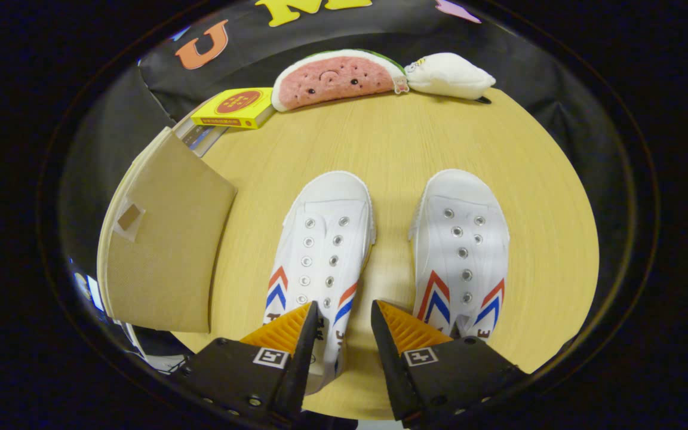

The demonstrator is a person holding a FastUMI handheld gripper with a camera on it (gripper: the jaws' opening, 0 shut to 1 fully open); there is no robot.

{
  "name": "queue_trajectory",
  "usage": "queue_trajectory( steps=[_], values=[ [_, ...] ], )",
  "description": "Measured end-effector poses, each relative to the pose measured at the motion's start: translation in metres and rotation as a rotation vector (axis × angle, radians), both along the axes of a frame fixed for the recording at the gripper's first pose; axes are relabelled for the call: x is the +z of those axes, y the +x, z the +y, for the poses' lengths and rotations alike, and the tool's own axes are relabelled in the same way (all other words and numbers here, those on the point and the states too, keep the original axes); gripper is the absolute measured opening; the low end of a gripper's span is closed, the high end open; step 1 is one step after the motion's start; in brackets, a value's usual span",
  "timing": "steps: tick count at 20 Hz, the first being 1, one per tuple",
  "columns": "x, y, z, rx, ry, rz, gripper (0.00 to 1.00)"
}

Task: Open the storage box then place both shoes into the box .Put the left shoe in first, then the right shoe, with the right side of both shoes facing outward in a uniform manner.

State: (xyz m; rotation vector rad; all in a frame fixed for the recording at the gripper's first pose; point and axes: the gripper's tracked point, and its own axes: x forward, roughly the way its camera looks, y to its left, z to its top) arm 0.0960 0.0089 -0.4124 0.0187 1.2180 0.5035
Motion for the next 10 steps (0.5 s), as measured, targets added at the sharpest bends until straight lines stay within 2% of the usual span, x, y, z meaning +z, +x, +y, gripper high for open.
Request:
queue_trajectory(
  steps=[2,4,6,8,9,10],
  values=[
    [0.0012,-0.0021,0.0084,-0.017,0.06,0.057,0.39],
    [0.0003,-0.0024,0.0087,-0.023,0.067,0.083,0.23],
    [0.0009,-0.0034,0.0074,-0.037,0.068,0.101,0.12],
    [0.0009,-0.0024,0.0083,-0.065,0.083,0.106,0.12],
    [0.0043,-0.0046,0.0076,-0.067,0.083,0.12,0.01],
    [0.0069,-0.0066,0.0084,-0.062,0.093,0.131,0.01]
  ],
)
